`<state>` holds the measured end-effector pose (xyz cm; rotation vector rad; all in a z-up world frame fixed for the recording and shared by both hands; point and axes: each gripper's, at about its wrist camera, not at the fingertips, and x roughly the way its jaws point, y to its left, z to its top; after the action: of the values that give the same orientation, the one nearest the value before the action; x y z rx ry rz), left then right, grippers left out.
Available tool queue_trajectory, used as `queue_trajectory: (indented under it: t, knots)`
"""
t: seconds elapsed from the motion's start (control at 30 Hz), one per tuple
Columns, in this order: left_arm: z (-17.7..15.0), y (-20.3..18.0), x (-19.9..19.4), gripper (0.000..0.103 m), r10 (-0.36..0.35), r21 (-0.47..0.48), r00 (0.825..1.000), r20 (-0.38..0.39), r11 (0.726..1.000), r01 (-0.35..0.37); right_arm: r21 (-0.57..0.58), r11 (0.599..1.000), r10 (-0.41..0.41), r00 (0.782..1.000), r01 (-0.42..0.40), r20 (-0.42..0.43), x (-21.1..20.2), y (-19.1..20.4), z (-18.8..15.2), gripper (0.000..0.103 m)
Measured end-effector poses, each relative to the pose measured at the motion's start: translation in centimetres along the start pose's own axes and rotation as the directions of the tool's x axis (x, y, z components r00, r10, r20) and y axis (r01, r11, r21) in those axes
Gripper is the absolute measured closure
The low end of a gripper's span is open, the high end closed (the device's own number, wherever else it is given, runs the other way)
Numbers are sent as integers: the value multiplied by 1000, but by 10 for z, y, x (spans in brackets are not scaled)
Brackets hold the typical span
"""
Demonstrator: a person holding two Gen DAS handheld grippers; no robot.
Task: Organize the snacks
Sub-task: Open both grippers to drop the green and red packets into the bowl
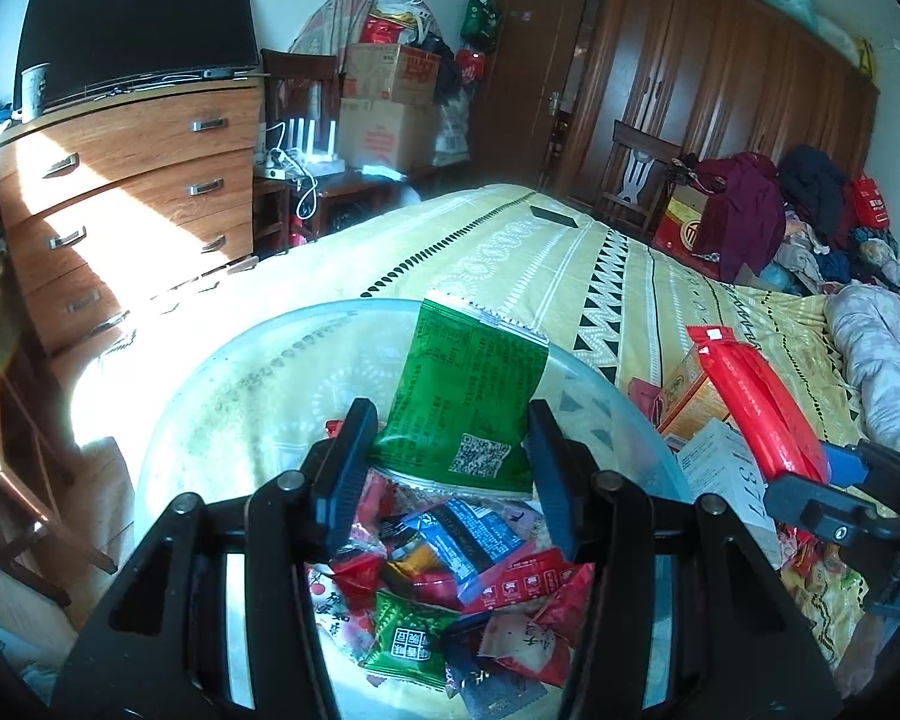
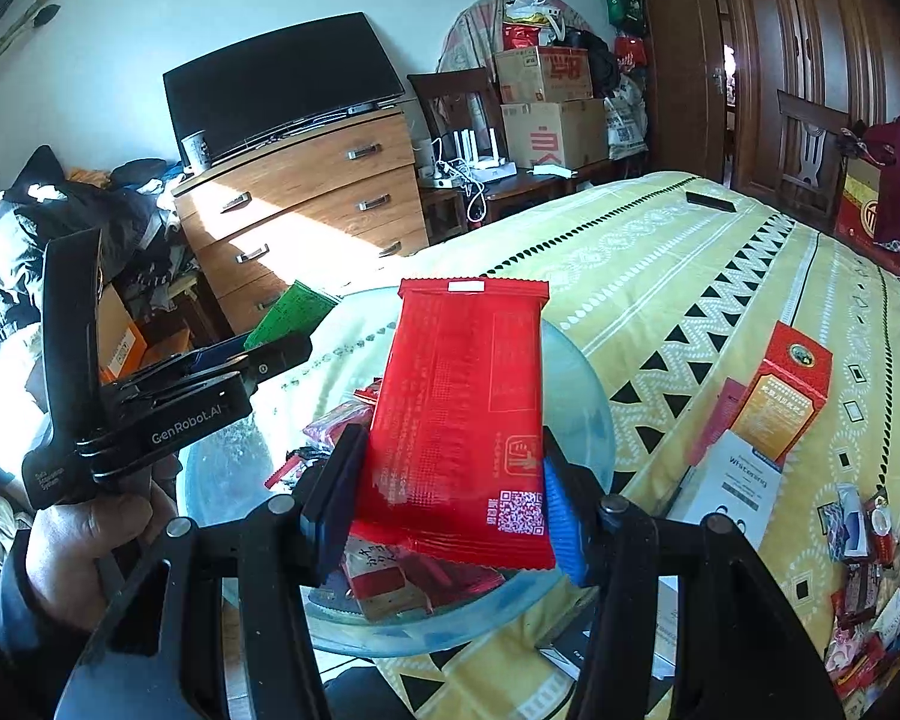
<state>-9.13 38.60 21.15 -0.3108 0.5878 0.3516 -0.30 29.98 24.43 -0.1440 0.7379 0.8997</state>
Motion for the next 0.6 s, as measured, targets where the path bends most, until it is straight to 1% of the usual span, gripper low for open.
queue_trajectory:
  t: [0.6]
  knots:
    - [-2, 2, 7, 52, -9, 0, 1000, -28, 1000, 9, 31, 999, 18, 999, -17, -27, 14, -1, -7, 45]
